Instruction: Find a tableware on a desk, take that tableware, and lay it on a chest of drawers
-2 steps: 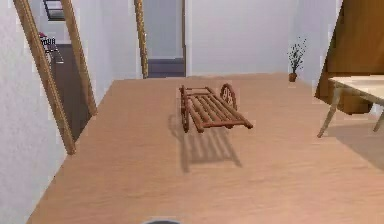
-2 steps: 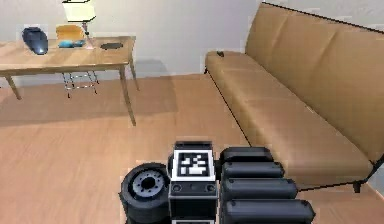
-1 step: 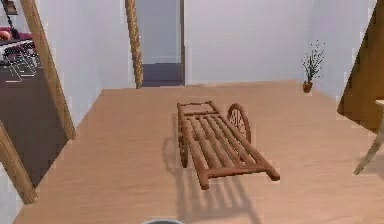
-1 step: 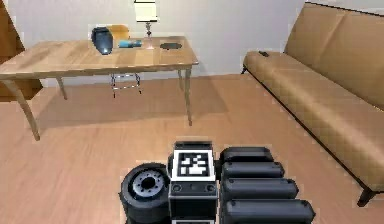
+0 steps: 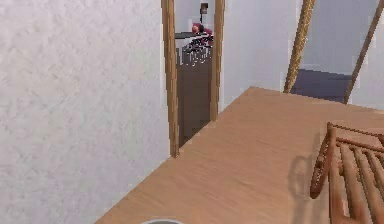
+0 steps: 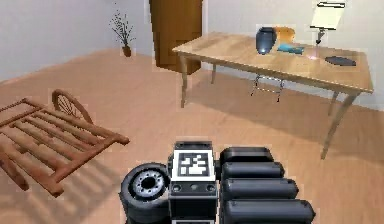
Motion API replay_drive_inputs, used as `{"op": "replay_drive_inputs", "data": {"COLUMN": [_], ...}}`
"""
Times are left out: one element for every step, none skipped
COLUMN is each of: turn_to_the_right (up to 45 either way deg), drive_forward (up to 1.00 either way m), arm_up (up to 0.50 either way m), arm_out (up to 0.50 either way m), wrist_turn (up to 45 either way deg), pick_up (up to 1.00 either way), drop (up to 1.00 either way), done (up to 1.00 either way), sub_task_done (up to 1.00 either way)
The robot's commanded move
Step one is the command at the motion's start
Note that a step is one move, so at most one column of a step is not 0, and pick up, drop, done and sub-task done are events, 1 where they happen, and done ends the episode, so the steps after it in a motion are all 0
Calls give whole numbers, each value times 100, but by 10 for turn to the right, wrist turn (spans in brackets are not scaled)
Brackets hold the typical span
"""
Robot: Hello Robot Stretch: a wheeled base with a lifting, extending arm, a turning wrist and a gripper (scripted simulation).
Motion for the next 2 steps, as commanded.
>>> {"op": "replay_drive_inputs", "data": {"turn_to_the_right": [0,150], "drive_forward": [75,0], "arm_up": [0,0], "arm_out": [0,0], "wrist_turn": [0,0], "pick_up": [0,0], "drop": [0,0], "done": [0,0], "sub_task_done": [0,0]}}
